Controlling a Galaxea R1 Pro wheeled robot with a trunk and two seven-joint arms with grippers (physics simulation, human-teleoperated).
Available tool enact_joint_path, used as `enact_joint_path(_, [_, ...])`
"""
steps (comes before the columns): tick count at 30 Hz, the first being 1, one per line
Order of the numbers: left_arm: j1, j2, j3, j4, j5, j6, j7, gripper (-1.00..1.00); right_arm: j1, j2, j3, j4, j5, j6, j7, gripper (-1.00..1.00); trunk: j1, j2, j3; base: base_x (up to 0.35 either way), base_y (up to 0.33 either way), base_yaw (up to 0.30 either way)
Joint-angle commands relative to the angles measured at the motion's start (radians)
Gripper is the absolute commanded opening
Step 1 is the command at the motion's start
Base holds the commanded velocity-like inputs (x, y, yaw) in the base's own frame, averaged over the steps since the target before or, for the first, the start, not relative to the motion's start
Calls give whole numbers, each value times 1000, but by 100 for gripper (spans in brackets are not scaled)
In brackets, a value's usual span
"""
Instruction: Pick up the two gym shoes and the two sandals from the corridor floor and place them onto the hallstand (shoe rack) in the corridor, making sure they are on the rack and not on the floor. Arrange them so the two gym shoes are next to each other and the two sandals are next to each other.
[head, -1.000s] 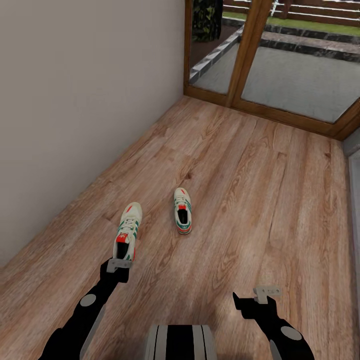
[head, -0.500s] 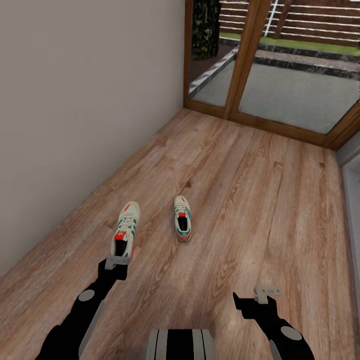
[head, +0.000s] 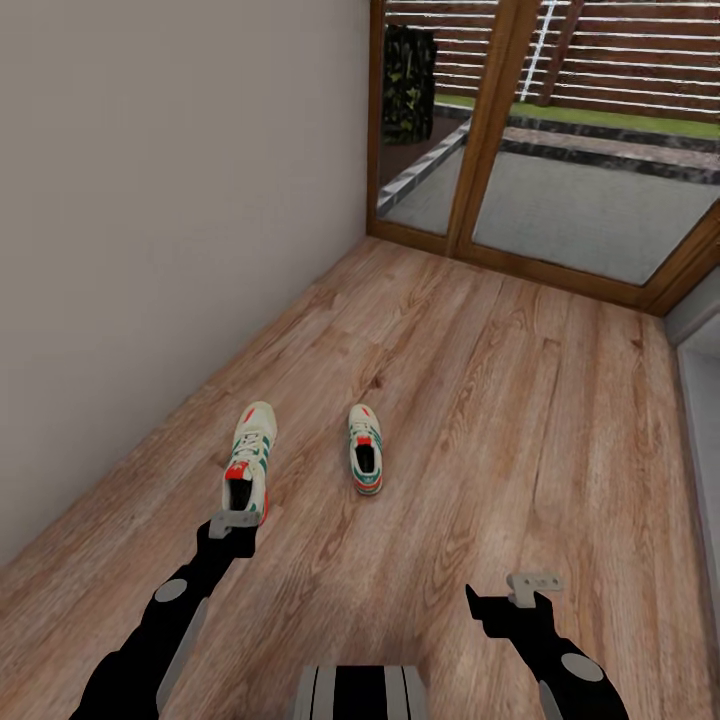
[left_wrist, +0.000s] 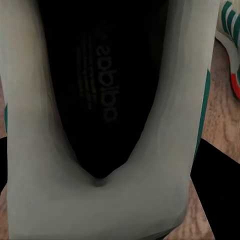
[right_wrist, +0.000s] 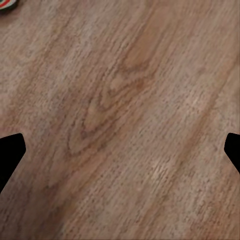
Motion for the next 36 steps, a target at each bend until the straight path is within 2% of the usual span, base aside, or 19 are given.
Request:
enact_joint_path(1, [0,1,-1,-2,5,6,-2,-100,0,0,0,-1,0,5,0,100,0,0,1,0,0,0])
enact_joint_path(7, [0,1,-1,-2,5,7,-2,-100,0,0,0,-1,0,5,0,100,0,0,11,113,67,0])
enact_joint_path(24, [0,1,-1,-2,5,7,-2,-100,0,0,0,-1,0,5,0,100,0,0,39,276,182,0])
enact_joint_path(31, [0,1,-3,-2,5,7,-2,-100,0,0,0,-1,1,5,0,100,0,0,46,251,27,0])
enact_joint_path(36, [0,4,-3,-2,6,7,-10,-100,0,0,0,-1,1,5,0,100,0,0,46,22,0,0])
